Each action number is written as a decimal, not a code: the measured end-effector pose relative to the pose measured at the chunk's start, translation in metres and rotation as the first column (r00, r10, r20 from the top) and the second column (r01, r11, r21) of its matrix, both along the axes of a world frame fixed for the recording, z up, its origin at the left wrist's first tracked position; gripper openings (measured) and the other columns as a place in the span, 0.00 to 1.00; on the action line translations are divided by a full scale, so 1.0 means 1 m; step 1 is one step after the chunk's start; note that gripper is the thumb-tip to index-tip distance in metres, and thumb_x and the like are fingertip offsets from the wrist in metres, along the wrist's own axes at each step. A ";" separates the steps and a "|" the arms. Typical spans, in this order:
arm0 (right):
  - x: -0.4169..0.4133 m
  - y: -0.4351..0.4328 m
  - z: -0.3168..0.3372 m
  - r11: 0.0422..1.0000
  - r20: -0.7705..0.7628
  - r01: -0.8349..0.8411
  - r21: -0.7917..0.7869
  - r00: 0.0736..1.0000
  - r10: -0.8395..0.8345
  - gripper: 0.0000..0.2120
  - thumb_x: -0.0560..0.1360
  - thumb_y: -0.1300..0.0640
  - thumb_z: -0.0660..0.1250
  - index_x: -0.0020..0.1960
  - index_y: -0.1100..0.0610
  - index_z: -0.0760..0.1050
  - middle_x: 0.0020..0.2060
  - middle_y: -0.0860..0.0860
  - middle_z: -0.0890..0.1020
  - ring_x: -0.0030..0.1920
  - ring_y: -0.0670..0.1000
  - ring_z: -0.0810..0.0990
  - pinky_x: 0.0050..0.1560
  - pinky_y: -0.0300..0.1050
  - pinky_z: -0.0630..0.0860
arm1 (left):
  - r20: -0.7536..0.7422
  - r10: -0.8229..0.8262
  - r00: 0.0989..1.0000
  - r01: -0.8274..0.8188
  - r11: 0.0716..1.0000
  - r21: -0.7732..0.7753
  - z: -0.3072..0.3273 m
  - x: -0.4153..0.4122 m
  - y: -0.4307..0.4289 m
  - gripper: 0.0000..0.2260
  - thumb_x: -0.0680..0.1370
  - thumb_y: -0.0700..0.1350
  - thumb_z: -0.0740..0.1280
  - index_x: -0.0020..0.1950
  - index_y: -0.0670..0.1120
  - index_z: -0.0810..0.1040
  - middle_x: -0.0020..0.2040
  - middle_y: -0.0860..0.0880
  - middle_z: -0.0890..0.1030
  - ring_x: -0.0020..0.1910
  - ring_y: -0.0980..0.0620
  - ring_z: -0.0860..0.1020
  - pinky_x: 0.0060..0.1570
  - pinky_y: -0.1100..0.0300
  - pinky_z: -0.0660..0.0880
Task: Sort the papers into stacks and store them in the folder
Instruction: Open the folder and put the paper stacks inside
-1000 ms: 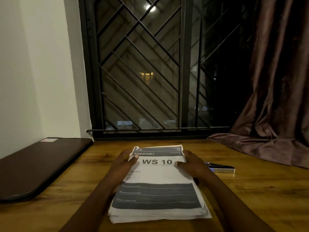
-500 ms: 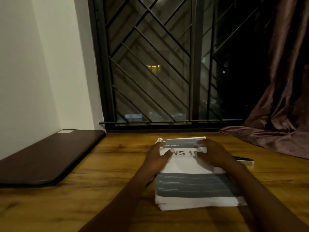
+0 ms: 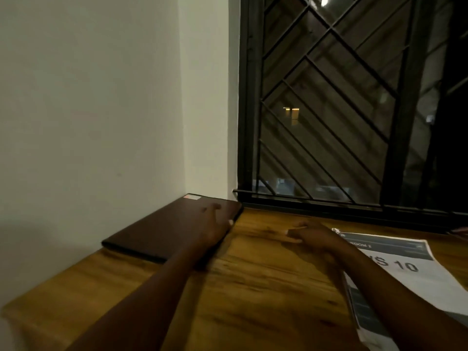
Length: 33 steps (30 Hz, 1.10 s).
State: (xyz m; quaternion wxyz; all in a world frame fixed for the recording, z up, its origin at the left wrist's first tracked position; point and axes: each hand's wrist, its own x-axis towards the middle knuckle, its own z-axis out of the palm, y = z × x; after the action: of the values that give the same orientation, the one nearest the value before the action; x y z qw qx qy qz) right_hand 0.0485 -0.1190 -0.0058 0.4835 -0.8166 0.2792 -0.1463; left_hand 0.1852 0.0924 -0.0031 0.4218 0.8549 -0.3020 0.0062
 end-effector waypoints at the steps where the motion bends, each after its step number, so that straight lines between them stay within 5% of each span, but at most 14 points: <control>1: 0.015 0.009 0.001 1.000 -0.025 -0.024 0.013 0.999 0.024 0.08 0.74 0.52 0.70 0.46 0.56 0.75 0.42 0.54 0.79 0.38 0.51 0.77 0.36 0.41 0.71 | 0.016 0.069 0.997 -0.069 0.998 0.003 -0.002 0.015 0.015 0.24 0.78 0.49 0.68 0.72 0.46 0.67 0.70 0.45 0.69 0.68 0.45 0.69 0.62 0.57 0.67; 3: 0.044 0.026 -0.002 0.995 -0.041 -0.059 0.081 0.997 0.062 0.09 0.75 0.53 0.69 0.40 0.57 0.76 0.41 0.56 0.82 0.38 0.52 0.78 0.39 0.43 0.72 | 0.026 0.185 0.982 -0.186 0.981 0.052 -0.009 0.045 0.040 0.25 0.78 0.49 0.69 0.72 0.42 0.68 0.70 0.39 0.71 0.68 0.43 0.70 0.65 0.53 0.67; 7: 0.098 0.054 -0.015 0.952 0.043 -0.084 0.295 0.996 0.074 0.18 0.74 0.57 0.71 0.59 0.64 0.73 0.56 0.60 0.81 0.51 0.54 0.80 0.44 0.44 0.75 | 0.020 0.295 0.955 -0.293 0.937 0.190 -0.024 0.087 0.081 0.27 0.79 0.53 0.66 0.73 0.40 0.67 0.70 0.37 0.71 0.68 0.39 0.71 0.68 0.47 0.68; 12: 0.146 0.082 -0.022 0.894 0.125 -0.119 0.432 0.990 0.072 0.15 0.75 0.60 0.69 0.60 0.62 0.73 0.55 0.55 0.80 0.53 0.52 0.79 0.52 0.44 0.78 | 0.057 0.384 0.922 -0.384 0.879 0.283 -0.034 0.126 0.099 0.28 0.78 0.59 0.65 0.71 0.43 0.68 0.65 0.38 0.73 0.62 0.39 0.73 0.64 0.44 0.70; 20: 0.192 0.076 -0.037 0.948 0.092 0.031 0.317 0.994 -0.063 0.23 0.70 0.57 0.72 0.63 0.61 0.73 0.55 0.57 0.79 0.53 0.56 0.80 0.49 0.47 0.80 | 0.117 0.475 0.872 -0.471 0.750 0.465 -0.029 0.156 0.086 0.35 0.72 0.70 0.64 0.70 0.49 0.69 0.70 0.39 0.69 0.71 0.37 0.63 0.69 0.44 0.59; 24: 0.194 0.060 -0.040 0.975 -0.003 0.139 0.174 0.990 -0.140 0.21 0.70 0.56 0.71 0.61 0.62 0.74 0.54 0.59 0.80 0.51 0.57 0.81 0.49 0.48 0.80 | -0.023 0.580 0.814 -0.527 0.755 0.389 -0.033 0.162 0.078 0.38 0.71 0.73 0.62 0.69 0.46 0.72 0.67 0.39 0.71 0.66 0.37 0.70 0.68 0.45 0.65; 33: 0.197 0.042 -0.044 0.957 0.034 0.117 0.267 0.991 -0.131 0.23 0.70 0.56 0.71 0.63 0.61 0.73 0.54 0.57 0.80 0.50 0.56 0.80 0.52 0.50 0.80 | 0.082 0.646 0.759 -0.643 0.725 0.246 -0.049 0.148 0.066 0.38 0.72 0.72 0.60 0.62 0.39 0.76 0.59 0.39 0.79 0.58 0.38 0.77 0.60 0.46 0.73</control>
State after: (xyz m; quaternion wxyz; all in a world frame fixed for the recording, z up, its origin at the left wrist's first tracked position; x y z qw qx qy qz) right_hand 0.2458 -0.0768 -0.0496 0.5850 -0.7217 0.3344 -0.1586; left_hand 0.3328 0.1583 -0.0522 0.2790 0.9540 0.0172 0.1087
